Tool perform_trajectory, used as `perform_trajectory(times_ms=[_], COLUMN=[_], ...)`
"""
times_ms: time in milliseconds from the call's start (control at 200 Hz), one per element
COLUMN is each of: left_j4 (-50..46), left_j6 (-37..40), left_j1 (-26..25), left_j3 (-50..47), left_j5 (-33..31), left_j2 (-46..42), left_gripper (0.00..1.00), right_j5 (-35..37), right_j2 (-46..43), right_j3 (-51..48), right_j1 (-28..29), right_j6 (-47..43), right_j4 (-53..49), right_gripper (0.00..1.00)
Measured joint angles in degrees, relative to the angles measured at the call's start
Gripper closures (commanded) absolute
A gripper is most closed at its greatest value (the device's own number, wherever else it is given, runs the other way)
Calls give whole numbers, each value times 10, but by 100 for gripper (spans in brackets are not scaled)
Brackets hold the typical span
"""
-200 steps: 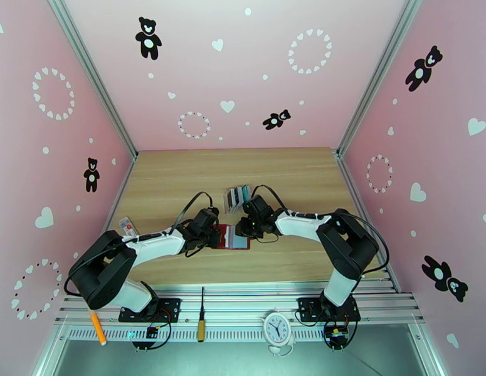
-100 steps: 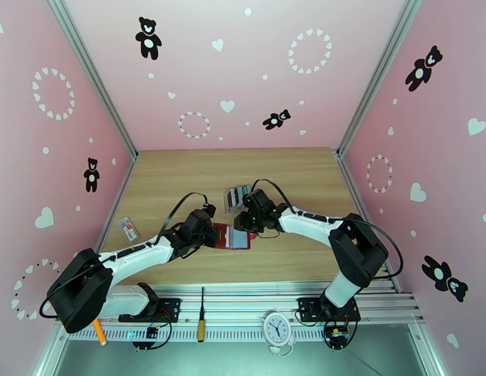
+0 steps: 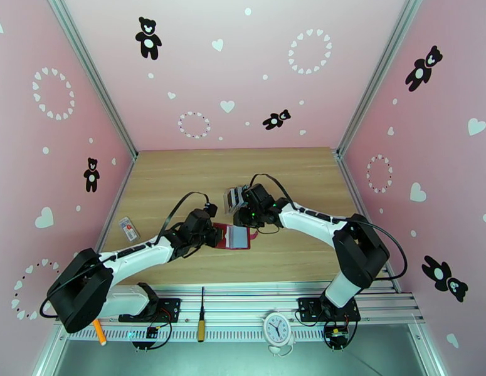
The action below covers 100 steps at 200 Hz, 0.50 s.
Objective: Put the credit cards into the card holder
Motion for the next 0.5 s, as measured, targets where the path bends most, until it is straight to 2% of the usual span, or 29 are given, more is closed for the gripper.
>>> perform_trajectory(times_ms=[225, 501], left_j4=[0, -5], left_j6=[-5, -8], left_j1=[-1, -1], left_j3=[-23, -41], left_j5=[38, 38], left_j2=[-9, -27], left_gripper=[76, 75], right_j5=[5, 8], right_j2=[41, 73], right_j3=[0, 4], right_j1=[1, 4], right_j6=[-8, -13], right_j4=[0, 0], right_gripper=[60, 61])
